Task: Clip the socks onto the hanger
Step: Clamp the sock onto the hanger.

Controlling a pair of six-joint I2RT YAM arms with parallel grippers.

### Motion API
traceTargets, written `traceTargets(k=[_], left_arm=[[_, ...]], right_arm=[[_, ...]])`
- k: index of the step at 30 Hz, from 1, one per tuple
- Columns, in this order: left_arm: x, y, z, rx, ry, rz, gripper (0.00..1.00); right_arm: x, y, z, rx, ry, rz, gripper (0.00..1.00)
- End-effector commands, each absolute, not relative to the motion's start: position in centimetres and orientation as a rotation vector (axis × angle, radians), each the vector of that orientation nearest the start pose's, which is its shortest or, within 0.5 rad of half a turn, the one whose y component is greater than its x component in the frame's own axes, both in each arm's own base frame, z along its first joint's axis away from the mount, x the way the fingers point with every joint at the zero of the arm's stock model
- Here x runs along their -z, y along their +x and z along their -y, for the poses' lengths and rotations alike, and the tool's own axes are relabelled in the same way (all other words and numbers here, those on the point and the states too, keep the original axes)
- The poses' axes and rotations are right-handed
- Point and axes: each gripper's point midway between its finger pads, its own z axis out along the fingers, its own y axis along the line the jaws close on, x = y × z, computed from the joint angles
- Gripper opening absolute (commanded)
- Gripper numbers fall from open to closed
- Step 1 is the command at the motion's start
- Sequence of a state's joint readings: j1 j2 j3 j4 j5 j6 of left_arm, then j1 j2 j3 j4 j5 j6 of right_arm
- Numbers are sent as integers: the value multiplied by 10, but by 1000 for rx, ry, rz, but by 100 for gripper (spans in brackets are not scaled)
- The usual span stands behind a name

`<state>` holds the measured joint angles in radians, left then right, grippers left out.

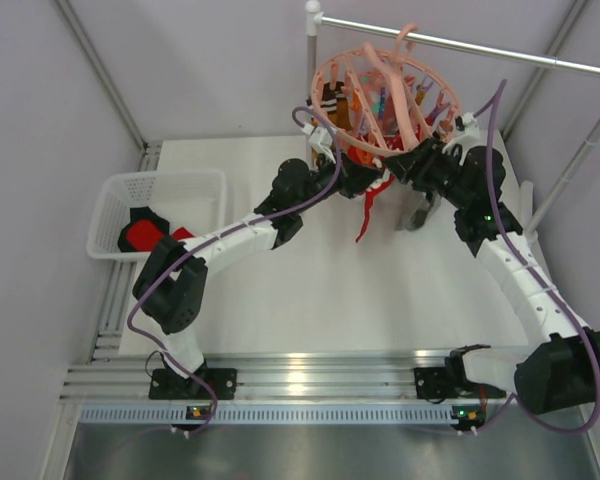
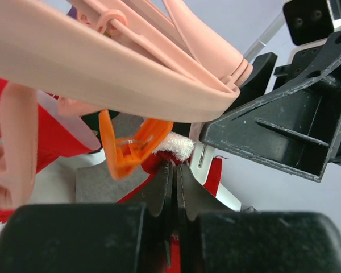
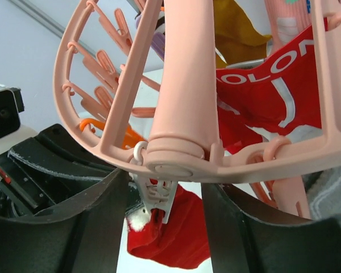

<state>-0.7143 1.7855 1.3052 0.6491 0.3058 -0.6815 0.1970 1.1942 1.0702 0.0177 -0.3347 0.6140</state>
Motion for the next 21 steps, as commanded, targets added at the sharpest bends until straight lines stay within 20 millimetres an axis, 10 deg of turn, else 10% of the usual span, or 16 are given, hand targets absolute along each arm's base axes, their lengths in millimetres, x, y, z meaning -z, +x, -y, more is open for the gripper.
traceTargets(k=[1,7,21], left_arm=[[-344,363,427,1405,328,-1417,0],[-338,348,427,1418,407,-1441,58],[-319,331,386,1120,617,-1340,62]], right_arm=[[-355,383,-153,-880,78,-1666,53],[-358,386,-146,-858,87,-1656,52],[-356,382,-126,-787,21,-1660,55]])
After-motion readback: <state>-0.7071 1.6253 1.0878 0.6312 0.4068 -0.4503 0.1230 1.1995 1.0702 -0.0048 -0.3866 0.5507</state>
